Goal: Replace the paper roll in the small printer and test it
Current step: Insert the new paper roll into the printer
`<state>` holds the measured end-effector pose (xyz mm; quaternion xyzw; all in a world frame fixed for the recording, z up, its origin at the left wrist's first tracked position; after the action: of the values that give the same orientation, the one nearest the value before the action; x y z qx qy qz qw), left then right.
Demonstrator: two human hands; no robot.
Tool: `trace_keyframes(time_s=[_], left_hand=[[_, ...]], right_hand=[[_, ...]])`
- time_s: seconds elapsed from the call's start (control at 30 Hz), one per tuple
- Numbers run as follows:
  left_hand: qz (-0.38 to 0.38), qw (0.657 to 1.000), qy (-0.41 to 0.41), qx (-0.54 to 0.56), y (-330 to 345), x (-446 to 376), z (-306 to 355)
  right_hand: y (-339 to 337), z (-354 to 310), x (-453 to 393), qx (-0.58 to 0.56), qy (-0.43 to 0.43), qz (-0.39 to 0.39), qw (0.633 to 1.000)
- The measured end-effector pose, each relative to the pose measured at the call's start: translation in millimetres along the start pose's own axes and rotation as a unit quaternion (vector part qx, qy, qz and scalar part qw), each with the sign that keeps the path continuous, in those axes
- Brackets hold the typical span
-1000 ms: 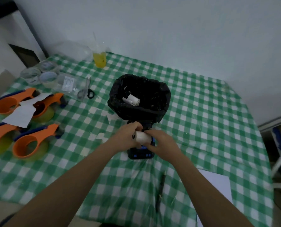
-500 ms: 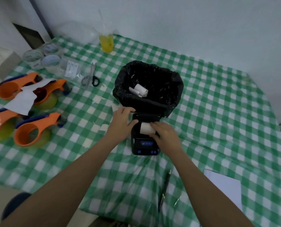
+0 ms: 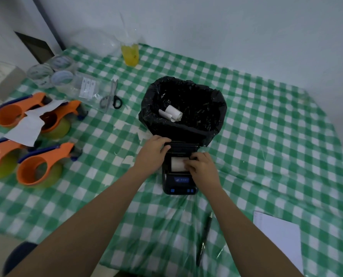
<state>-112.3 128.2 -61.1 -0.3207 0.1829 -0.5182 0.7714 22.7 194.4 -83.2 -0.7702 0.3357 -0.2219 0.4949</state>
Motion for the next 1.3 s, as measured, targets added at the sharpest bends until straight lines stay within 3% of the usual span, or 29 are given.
trace_keyframes(time_s=[0.27,0.6,0.87,1.3], left_hand=[[-0.003,1.0,-0.001,-0.004,1,-2,-1],[0.008,1.0,0.007,-0.008,1,-2,0],[0.013,1.0,0.012,-0.003,0,0,0],[0.011,1.0,0.023,0.008,2,16,4]], right_hand=[[5,-12,0,0.021,-0.055,-0.025,0.998],[11,-13,3,0.069,-0.057,-0.052,0.995],[7,-11,5,0.057,-0.029,-0.022,0.998],[-9,-18,27,0.082,-0.077,0.046,0.993]])
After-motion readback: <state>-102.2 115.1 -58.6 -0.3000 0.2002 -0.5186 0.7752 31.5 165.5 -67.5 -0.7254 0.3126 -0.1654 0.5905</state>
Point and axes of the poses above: each hand's wrist, its own x-axis away from the middle knuckle, its own y-axis out of the palm, z = x × y, the point moved 9 cm from there along -x, towards the middle knuckle, and after that the axes turned 10 degrees about y, right-handed, at the moved point
